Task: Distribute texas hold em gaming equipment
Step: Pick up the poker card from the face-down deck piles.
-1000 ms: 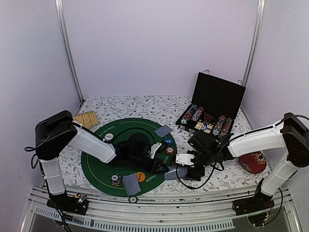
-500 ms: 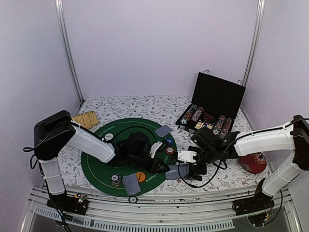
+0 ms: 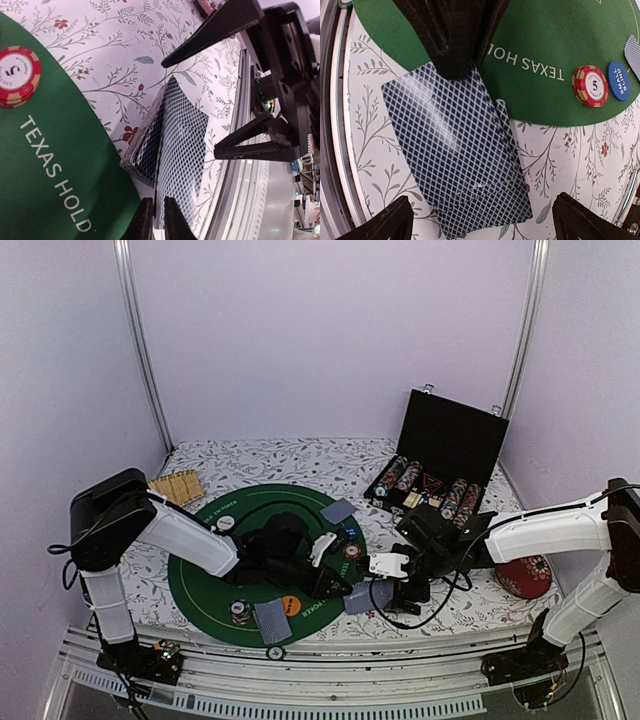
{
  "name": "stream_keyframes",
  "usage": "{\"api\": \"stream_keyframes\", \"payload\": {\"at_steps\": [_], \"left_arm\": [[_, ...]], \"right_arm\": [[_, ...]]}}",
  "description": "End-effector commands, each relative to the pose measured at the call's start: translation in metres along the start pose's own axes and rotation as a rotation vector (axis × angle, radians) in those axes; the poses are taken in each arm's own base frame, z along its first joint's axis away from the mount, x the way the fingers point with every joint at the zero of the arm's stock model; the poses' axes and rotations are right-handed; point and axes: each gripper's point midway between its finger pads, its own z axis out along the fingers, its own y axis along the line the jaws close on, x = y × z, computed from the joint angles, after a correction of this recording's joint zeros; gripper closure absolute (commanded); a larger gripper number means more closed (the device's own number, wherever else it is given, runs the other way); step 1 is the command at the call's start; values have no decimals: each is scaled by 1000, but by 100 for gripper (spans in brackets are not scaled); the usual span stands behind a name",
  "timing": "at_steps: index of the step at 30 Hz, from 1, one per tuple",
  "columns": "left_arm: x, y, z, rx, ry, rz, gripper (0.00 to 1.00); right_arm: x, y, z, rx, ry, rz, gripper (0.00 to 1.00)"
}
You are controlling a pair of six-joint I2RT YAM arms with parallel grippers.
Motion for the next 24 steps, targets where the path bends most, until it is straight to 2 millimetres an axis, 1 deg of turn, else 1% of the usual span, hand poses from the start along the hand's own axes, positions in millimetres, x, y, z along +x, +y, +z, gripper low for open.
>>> {"api": "stream_keyframes", "payload": {"at_steps": [1, 5, 11, 16, 20, 24], "left_arm": [[6, 5, -1, -9, 10, 4, 86], [8, 7, 0, -14, 19, -1, 82], [14, 11, 1, -25, 39, -11, 81], [17, 11, 0, -27, 51, -12, 73], [19, 11, 1, -21, 60, -14, 72], [24, 18, 1, -47, 75, -21, 64]], "right_arm": [[-7, -9, -12, 36, -21, 10, 1], [-9, -9, -13, 38, -26, 10, 1], [-9, -10, -14, 43, -26, 8, 1], [-8, -10, -14, 46, -22, 9, 1], [-9, -10, -14, 43, -27, 10, 1], [-10, -10, -15, 42, -30, 8, 1]]}}
